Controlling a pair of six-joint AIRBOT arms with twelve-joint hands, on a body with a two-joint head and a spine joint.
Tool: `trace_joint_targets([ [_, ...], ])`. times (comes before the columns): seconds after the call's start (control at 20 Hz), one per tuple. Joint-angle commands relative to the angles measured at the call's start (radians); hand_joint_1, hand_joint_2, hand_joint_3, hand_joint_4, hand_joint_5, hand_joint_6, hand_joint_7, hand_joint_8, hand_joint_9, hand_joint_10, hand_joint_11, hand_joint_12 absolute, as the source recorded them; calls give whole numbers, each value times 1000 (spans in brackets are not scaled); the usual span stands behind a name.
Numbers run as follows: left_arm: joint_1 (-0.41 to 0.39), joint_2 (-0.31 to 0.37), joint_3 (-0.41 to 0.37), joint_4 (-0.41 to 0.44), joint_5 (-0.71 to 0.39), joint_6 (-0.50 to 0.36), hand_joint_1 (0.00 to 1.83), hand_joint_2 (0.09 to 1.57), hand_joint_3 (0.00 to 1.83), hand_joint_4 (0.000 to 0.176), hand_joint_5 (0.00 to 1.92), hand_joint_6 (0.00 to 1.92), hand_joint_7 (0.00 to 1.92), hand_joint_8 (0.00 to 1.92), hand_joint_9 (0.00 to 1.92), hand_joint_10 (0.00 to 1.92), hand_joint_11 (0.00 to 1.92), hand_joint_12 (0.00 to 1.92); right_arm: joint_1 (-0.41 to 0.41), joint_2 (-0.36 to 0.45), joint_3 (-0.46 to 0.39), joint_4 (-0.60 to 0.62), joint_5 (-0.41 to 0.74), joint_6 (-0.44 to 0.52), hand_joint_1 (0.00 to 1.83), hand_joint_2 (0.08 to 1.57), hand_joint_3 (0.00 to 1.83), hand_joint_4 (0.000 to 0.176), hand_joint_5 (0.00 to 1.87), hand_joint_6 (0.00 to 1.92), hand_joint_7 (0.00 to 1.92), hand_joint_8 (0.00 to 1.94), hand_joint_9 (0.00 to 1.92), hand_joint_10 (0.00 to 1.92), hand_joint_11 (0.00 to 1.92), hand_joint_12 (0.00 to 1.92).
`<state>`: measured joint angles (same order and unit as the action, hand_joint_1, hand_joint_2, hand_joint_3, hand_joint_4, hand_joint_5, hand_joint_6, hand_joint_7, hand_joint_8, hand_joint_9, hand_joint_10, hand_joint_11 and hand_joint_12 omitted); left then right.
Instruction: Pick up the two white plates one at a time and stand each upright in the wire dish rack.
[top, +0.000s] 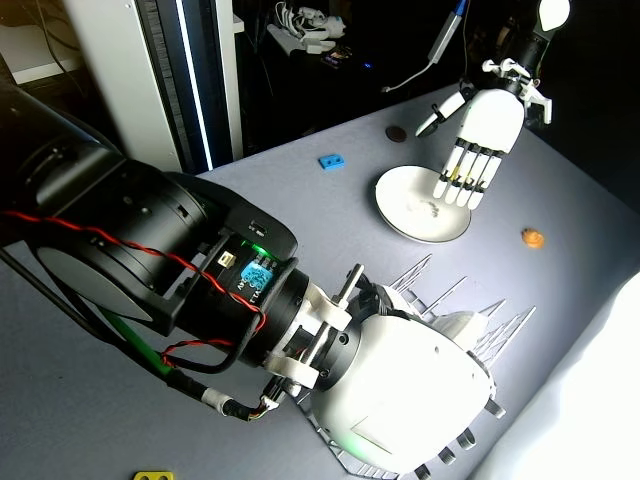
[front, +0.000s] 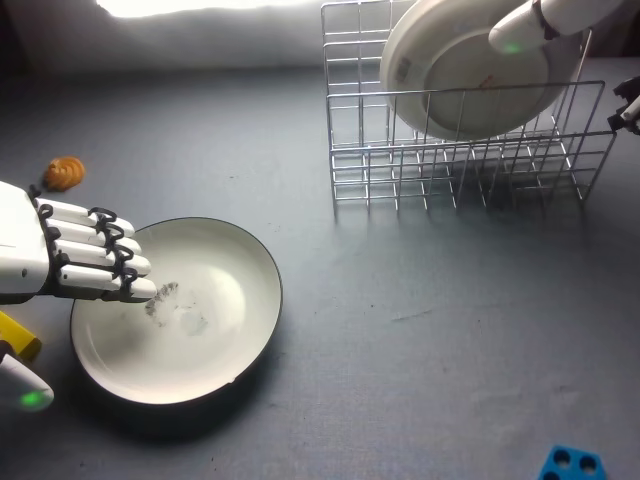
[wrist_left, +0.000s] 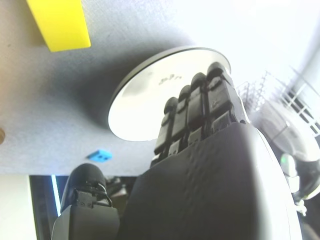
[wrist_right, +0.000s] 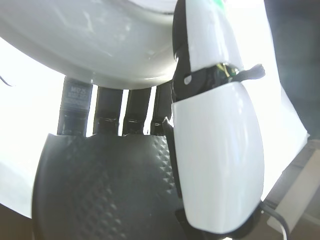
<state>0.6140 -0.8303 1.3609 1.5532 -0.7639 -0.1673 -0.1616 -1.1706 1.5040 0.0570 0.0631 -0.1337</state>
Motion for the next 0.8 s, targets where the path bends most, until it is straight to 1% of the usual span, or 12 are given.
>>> trace_joint_targets([
  [0.0,-7,12,5,-46,-23,-4,0,1100,0,0,0,0,0,0,0,0,0,0,0,5,9,14,147,13,1379,1101,0,0,903,1092,1023,865,977,1056,854,1002],
  [0.15,-7,12,7,-46,-23,-4,0,1091,0,0,0,0,0,0,0,0,0,0,-11,-1,15,14,150,13,1386,1074,0,0,986,980,1073,817,1024,942,948,970],
  [0.2,-7,12,8,-46,-23,-4,0,1090,0,0,0,0,0,0,0,0,0,0,-14,-2,15,14,150,13,1382,1085,3,0,958,1029,1054,867,982,985,923,971],
  [0.3,-7,12,10,-46,-23,-4,0,1091,0,0,0,0,0,0,0,0,0,0,-15,-3,15,14,149,13,1384,1080,0,0,975,1008,1078,818,983,983,928,952],
  [0.4,-6,12,12,-47,-24,-4,0,1089,0,0,0,0,0,0,0,0,0,0,-12,-2,14,14,149,13,1382,1086,1,0,956,1027,1056,843,981,1010,897,969],
  [0.45,-6,13,12,-47,-24,-4,0,1129,13,0,0,0,0,0,0,0,0,0,-7,-2,14,14,148,13,1383,1084,0,0,963,1017,1051,852,996,989,889,953],
  [0.5,-6,13,12,-47,-23,-4,0,1103,0,0,0,0,0,0,0,0,0,0,-2,-2,14,14,140,13,1249,1132,3,0,850,1182,1027,919,945,608,809,927],
  [0.55,-5,13,12,-49,-23,-5,0,1109,3,0,0,0,0,0,0,0,0,0,0,-1,14,14,137,13,1146,1186,0,0,813,1225,923,448,917,381,713,929],
  [0.6,-3,13,11,-54,-23,-5,0,1095,0,0,0,0,0,0,0,0,0,0,2,-1,14,14,137,13,1137,1177,4,0,837,1186,977,205,962,231,714,899],
  [0.65,-2,13,12,-54,-23,-5,0,1091,0,0,0,0,0,0,0,0,0,0,5,0,13,14,137,13,1203,1127,15,0,891,1133,1023,748,1030,174,753,878],
  [0.7,0,13,12,-55,-23,-5,0,1093,0,0,0,0,0,0,0,0,0,0,8,1,12,13,136,13,1349,1077,7,0,984,998,1073,781,1031,756,859,887],
  [0.75,1,13,13,-55,-23,-6,0,1100,0,0,0,0,0,0,0,0,0,0,12,2,11,13,134,13,1378,1073,0,0,1006,971,1072,827,1016,884,907,918],
])
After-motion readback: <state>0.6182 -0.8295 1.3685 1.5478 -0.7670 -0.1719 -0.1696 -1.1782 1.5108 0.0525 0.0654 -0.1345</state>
